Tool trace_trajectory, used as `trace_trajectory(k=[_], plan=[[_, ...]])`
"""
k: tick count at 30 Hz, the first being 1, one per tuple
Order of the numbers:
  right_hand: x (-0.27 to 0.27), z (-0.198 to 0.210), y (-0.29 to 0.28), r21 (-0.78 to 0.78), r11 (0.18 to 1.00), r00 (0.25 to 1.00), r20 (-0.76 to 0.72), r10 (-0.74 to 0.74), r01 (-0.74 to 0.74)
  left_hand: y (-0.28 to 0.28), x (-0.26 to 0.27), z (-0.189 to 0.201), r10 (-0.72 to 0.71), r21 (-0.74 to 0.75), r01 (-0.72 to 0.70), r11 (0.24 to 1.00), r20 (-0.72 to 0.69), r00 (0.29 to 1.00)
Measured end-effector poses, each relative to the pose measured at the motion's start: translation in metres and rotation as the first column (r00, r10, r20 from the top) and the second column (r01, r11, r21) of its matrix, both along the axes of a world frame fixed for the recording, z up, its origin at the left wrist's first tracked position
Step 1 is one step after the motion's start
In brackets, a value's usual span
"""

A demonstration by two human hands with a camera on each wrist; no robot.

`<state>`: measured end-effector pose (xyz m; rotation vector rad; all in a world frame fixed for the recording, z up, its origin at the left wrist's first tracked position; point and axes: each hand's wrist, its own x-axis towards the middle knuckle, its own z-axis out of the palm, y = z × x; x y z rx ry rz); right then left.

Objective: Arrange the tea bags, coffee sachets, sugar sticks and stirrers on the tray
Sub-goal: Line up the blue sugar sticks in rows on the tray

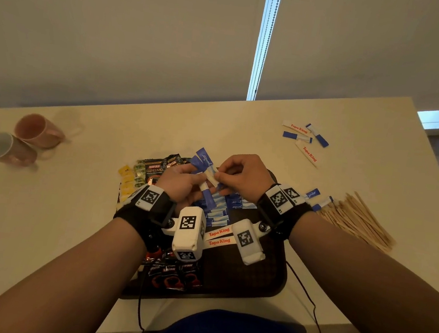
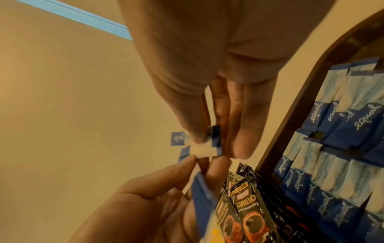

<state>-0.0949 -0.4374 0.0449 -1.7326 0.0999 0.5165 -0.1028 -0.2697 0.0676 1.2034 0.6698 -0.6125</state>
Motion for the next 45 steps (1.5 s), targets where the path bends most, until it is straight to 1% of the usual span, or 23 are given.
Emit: trace_trajectory(k=[3, 6, 10, 12, 13, 15, 16, 17, 19, 21, 23, 25, 26, 27, 29, 31, 34, 36, 39, 42, 43, 44, 45], plan=[[0.0, 0.0, 0.002, 0.003, 1.0, 1.0, -0.004, -0.007, 0.007, 0.002, 0.001, -0.002, -0.013, 0.074, 0.014, 0.997, -0.019, 1.0], [0.001, 0.001, 0.003, 0.004, 1.0, 1.0, -0.016, -0.002, 0.002, 0.002, 0.001, -0.005, 0.007, 0.111, -0.008, 0.994, 0.008, 1.0], [0.004, -0.003, 0.001, -0.015, 0.996, 0.996, 0.017, -0.087, 0.087, 0.001, 0.003, -0.007, 0.001, 0.191, -0.009, 0.982, 0.04, 0.999], [0.005, -0.007, -0.002, -0.087, 0.991, 0.991, 0.098, -0.093, 0.102, 0.001, 0.007, -0.008, -0.004, 0.2, 0.004, 0.98, 0.0, 1.0], [0.005, -0.009, -0.003, -0.148, 0.985, 0.986, 0.152, -0.071, 0.094, 0.001, 0.009, -0.007, 0.003, 0.164, 0.004, 0.986, -0.04, 0.999], [0.003, -0.008, -0.005, -0.243, 0.969, 0.97, 0.242, 0.017, 0.043, 0.0, 0.011, -0.002, 0.0, 0.072, 0.009, 0.997, -0.122, 0.992], [0.002, -0.008, -0.006, -0.27, 0.963, 0.958, 0.281, 0.065, 0.014, 0.0, 0.012, -0.001, -0.022, 0.061, 0.031, 0.998, -0.14, 0.99], [0.002, -0.009, -0.007, -0.286, 0.958, 0.943, 0.319, 0.1, -0.004, 0.0, 0.014, 0.0, -0.051, 0.079, 0.063, 0.995, -0.138, 0.989], [0.001, -0.013, -0.009, -0.267, 0.964, 0.927, 0.358, 0.11, -0.011, 0.001, 0.014, 0.0, -0.085, 0.127, 0.099, 0.987, -0.115, 0.99], [0.001, -0.016, -0.01, -0.209, 0.978, 0.937, 0.344, 0.066, 0.008, 0.002, 0.013, -0.001, -0.094, 0.157, 0.106, 0.982, -0.084, 0.992], [0.0, -0.013, -0.011, -0.123, 0.99, 0.955, 0.295, -0.035, 0.074, 0.005, 0.011, -0.001, -0.112, 0.202, 0.118, 0.972, -0.039, 0.993], [0.002, -0.007, -0.015, -0.04, 0.984, 0.957, 0.244, -0.159, 0.174, 0.008, 0.008, -0.003, -0.149, 0.291, 0.136, 0.947, 0.02, 0.989], [0.005, -0.004, -0.018, -0.034, 0.98, 0.954, 0.236, -0.183, 0.196, 0.009, 0.008, -0.005, -0.18, 0.35, 0.149, 0.925, 0.056, 0.982], [0.007, -0.003, -0.02, -0.056, 0.981, 0.957, 0.236, -0.168, 0.186, 0.01, 0.007, -0.006, -0.213, 0.406, 0.158, 0.9, 0.092, 0.973], [0.011, 0.001, -0.022, -0.136, 0.986, 0.975, 0.214, -0.061, 0.092, 0.011, 0.007, -0.008, -0.269, 0.475, 0.176, 0.862, 0.136, 0.953], [0.011, 0.004, -0.021, -0.171, 0.985, 0.99, 0.137, 0.017, 0.007, 0.009, 0.007, -0.008, -0.318, 0.51, 0.204, 0.835, 0.146, 0.937], [0.008, 0.008, -0.019, -0.046, 0.999, 1.0, -0.006, 0.02, -0.02, 0.006, 0.006, -0.004, -0.363, 0.559, 0.216, 0.801, 0.167, 0.917], [0.007, 0.008, -0.019, -0.001, 1.0, 0.999, -0.043, 0.021, -0.021, 0.004, 0.005, -0.003, -0.374, 0.558, 0.22, 0.8, 0.179, 0.91], [0.007, 0.006, -0.021, -0.066, 0.997, 0.999, 0.0, 0.042, -0.042, 0.005, 0.004, 0.0, -0.396, 0.543, 0.251, 0.801, 0.166, 0.903], [0.007, 0.001, -0.028, -0.141, 0.99, 1.0, 0.012, 0.022, -0.02, 0.007, 0.004, -0.002, -0.341, 0.524, 0.23, 0.82, 0.125, 0.932], [0.007, -0.002, -0.034, -0.215, 0.976, 0.999, 0.03, 0.045, -0.037, 0.008, 0.005, -0.003, -0.295, 0.504, 0.205, 0.839, 0.104, 0.95], [0.005, -0.006, -0.04, -0.322, 0.944, 0.994, 0.045, 0.097, -0.077, 0.008, 0.006, -0.004, -0.233, 0.468, 0.167, 0.868, 0.085, 0.969], [0.002, -0.011, -0.046, -0.434, 0.891, 0.986, 0.039, 0.162, -0.129, 0.007, 0.008, -0.003, -0.168, 0.424, 0.123, 0.897, 0.069, 0.983]])
